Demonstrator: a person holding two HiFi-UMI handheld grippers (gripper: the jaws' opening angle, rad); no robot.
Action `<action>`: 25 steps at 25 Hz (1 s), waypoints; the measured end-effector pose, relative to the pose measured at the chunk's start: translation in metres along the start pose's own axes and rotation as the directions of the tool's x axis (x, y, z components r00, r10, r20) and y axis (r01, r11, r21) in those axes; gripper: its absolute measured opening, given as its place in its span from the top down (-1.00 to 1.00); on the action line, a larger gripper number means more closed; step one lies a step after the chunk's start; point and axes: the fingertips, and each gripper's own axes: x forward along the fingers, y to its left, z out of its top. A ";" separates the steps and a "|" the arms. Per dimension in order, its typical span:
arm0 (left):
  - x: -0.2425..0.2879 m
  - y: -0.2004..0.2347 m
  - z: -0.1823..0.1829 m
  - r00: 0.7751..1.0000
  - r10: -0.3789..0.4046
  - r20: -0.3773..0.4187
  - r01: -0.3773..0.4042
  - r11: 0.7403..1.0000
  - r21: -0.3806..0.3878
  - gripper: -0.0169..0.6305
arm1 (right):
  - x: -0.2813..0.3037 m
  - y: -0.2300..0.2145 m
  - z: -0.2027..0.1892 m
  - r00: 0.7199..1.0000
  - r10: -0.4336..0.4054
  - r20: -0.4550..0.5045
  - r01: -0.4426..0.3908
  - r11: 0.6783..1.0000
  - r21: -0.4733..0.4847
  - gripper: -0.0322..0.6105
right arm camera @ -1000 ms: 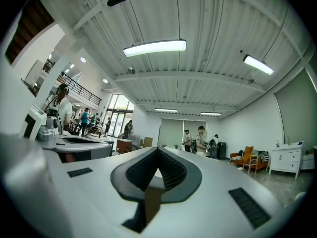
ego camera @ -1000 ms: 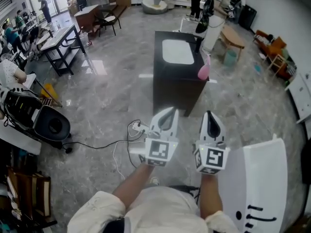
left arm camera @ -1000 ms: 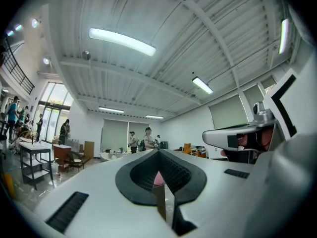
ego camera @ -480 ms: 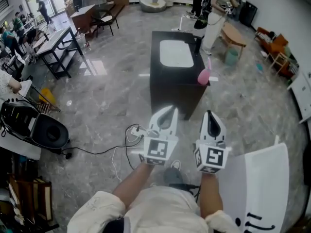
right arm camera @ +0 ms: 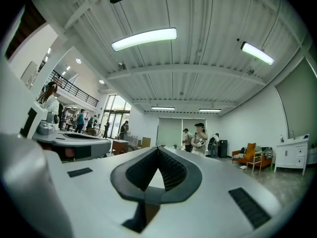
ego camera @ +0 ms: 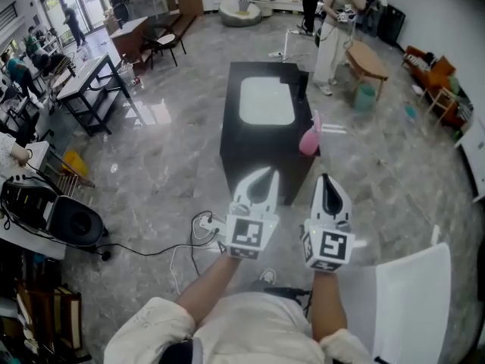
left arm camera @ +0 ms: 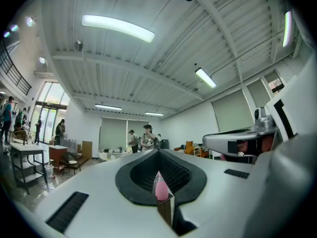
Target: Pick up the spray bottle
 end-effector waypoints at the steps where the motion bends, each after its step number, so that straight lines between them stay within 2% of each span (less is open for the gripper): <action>1: 0.009 -0.002 0.000 1.000 0.000 0.000 0.000 1.000 0.004 0.94 | 0.006 -0.008 -0.001 1.000 -0.003 0.001 0.003 1.000 0.006 0.88; 12: 0.084 -0.012 -0.003 1.000 0.025 -0.004 -0.025 0.999 0.023 0.94 | 0.058 -0.072 -0.018 1.000 -0.001 -0.002 0.001 0.999 0.036 0.88; 15: 0.099 -0.010 -0.006 1.000 0.029 -0.003 -0.028 0.999 0.043 0.94 | 0.071 -0.081 -0.022 1.000 -0.003 -0.005 0.003 0.999 0.043 0.88; 22: 0.139 0.006 -0.022 1.000 0.013 -0.014 -0.013 1.000 0.020 0.94 | 0.112 -0.090 -0.039 1.000 -0.015 -0.026 0.016 0.999 0.039 0.88; 25: 0.160 0.020 -0.023 1.000 0.004 0.004 -0.004 1.000 0.008 0.94 | 0.135 -0.091 -0.043 0.999 -0.023 -0.037 0.023 0.999 0.022 0.88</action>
